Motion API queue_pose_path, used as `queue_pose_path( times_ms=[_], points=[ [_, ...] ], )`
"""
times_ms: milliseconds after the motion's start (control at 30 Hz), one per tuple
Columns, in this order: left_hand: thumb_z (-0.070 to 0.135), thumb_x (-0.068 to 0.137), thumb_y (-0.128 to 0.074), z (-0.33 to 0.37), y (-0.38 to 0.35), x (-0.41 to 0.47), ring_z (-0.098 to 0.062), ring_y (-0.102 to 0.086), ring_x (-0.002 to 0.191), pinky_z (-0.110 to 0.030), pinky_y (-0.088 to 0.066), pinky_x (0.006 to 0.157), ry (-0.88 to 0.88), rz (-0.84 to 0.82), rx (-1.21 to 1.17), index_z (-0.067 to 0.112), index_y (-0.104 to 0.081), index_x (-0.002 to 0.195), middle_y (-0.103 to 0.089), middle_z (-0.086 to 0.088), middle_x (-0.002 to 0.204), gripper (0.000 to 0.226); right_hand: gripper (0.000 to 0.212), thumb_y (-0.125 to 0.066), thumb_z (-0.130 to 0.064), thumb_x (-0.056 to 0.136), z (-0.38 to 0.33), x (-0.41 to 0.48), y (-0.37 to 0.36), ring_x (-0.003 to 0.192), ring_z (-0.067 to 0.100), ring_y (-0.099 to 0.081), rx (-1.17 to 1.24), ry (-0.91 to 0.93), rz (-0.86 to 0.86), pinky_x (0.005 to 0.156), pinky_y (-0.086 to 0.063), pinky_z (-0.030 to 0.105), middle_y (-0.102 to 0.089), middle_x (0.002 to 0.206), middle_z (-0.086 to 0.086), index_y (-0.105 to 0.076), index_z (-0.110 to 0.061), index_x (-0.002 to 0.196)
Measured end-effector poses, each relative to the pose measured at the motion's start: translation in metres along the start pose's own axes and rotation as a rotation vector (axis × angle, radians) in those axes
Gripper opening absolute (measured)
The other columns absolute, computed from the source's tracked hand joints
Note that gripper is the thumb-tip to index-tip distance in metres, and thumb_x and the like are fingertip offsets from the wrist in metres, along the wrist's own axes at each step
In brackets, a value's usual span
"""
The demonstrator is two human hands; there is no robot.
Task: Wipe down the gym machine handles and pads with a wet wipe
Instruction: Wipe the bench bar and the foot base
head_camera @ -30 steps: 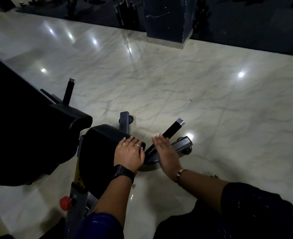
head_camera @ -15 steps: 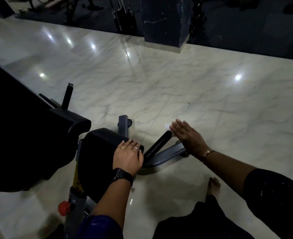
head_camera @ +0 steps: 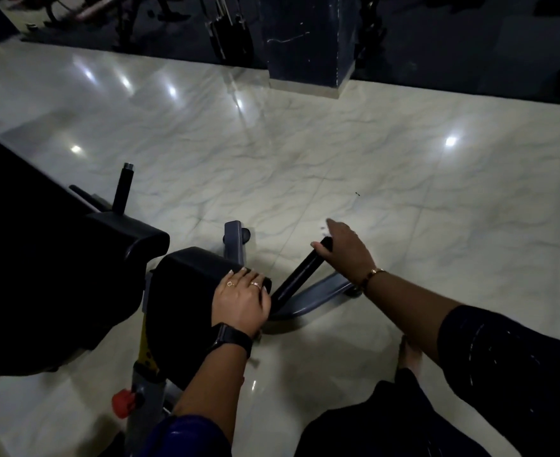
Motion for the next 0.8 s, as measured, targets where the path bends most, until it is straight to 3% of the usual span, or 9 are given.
queue_pose_path(
  times_ms=[100, 200, 300, 400, 500, 600, 700, 800],
  points=[
    [0.033, 0.079, -0.042, -0.001, 0.0, 0.0, -0.021, -0.069, 0.1, -0.032, -0.032, 0.103, -0.009, 0.01, 0.003, 0.014, -0.078, 0.093, -0.075, -0.003, 0.1, 0.044, 0.065, -0.065, -0.024, 0.091, 0.004, -0.028, -0.002, 0.127, 0.03, -0.047, 0.27, -0.11, 0.198, 0.104, -0.034, 0.027, -0.051, 0.137, 0.018, -0.036, 0.001, 0.144],
    [0.032, 0.079, -0.042, 0.0, 0.001, 0.0, -0.022, -0.069, 0.1, -0.033, -0.032, 0.103, -0.024, 0.046, 0.01, 0.014, -0.078, 0.094, -0.075, -0.003, 0.099, 0.043, 0.053, -0.061, -0.013, 0.093, -0.003, -0.042, -0.005, 0.131, 0.037, -0.043, 0.231, -0.065, 0.326, 0.11, -0.033, 0.04, -0.046, 0.14, 0.025, -0.042, 0.006, 0.138],
    [0.032, 0.079, -0.042, 0.0, 0.001, 0.001, -0.021, -0.069, 0.099, -0.033, -0.032, 0.102, -0.034, 0.07, 0.018, 0.014, -0.078, 0.093, -0.075, -0.003, 0.099, 0.043, 0.05, -0.059, -0.017, 0.089, -0.004, -0.025, -0.008, 0.13, 0.041, -0.042, 0.142, 0.011, 0.252, 0.11, -0.034, 0.049, -0.048, 0.136, 0.026, -0.05, 0.005, 0.133],
    [0.032, 0.078, -0.042, 0.0, 0.002, -0.001, -0.022, -0.069, 0.099, -0.033, -0.033, 0.102, -0.042, 0.093, 0.013, 0.014, -0.078, 0.093, -0.075, -0.004, 0.099, 0.043, 0.056, -0.066, -0.029, 0.088, 0.005, -0.003, -0.007, 0.12, 0.032, -0.051, 0.182, -0.063, 0.051, 0.101, -0.039, 0.037, -0.055, 0.129, 0.015, -0.05, -0.001, 0.133],
    [0.032, 0.078, -0.042, 0.001, 0.004, 0.0, -0.022, -0.07, 0.097, -0.033, -0.033, 0.101, -0.048, 0.12, 0.003, 0.014, -0.078, 0.091, -0.075, -0.004, 0.097, 0.042, 0.049, -0.072, -0.042, 0.083, 0.017, 0.0, -0.003, 0.1, 0.018, -0.052, 0.266, -0.261, -0.064, 0.079, -0.037, 0.026, -0.056, 0.107, 0.003, -0.055, -0.007, 0.114],
    [0.031, 0.076, -0.042, 0.002, 0.006, 0.0, -0.023, -0.07, 0.094, -0.034, -0.035, 0.099, -0.055, 0.15, -0.017, 0.014, -0.078, 0.087, -0.075, -0.004, 0.094, 0.041, 0.043, -0.069, -0.047, 0.083, 0.027, -0.013, 0.005, 0.081, 0.019, -0.052, 0.266, -0.409, -0.015, 0.057, -0.031, 0.025, -0.053, 0.082, 0.001, -0.051, -0.009, 0.088],
    [0.031, 0.076, -0.041, 0.001, 0.005, -0.001, -0.021, -0.07, 0.092, -0.034, -0.038, 0.098, -0.043, 0.113, -0.014, 0.015, -0.078, 0.084, -0.075, -0.003, 0.091, 0.042, 0.021, -0.061, -0.025, 0.086, 0.023, -0.023, 0.025, 0.083, 0.028, -0.06, 0.188, -0.399, 0.06, 0.06, -0.031, 0.029, -0.059, 0.078, 0.004, -0.059, -0.005, 0.08],
    [0.033, 0.075, -0.039, 0.001, 0.004, -0.002, -0.019, -0.07, 0.088, -0.032, -0.037, 0.097, -0.039, 0.072, -0.028, 0.016, -0.078, 0.081, -0.075, -0.002, 0.088, 0.043, 0.015, -0.055, -0.018, 0.081, 0.0, -0.023, 0.052, 0.084, 0.029, -0.063, 0.455, -0.399, 0.07, 0.072, -0.049, 0.033, -0.065, 0.089, 0.008, -0.062, -0.006, 0.086]
  ],
)
Point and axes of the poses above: each hand's wrist, its own x-axis towards the middle knuckle, its own y-axis out of the back of the hand, z = x × y, the point moved 7 cm from there along x, towards the middle knuckle
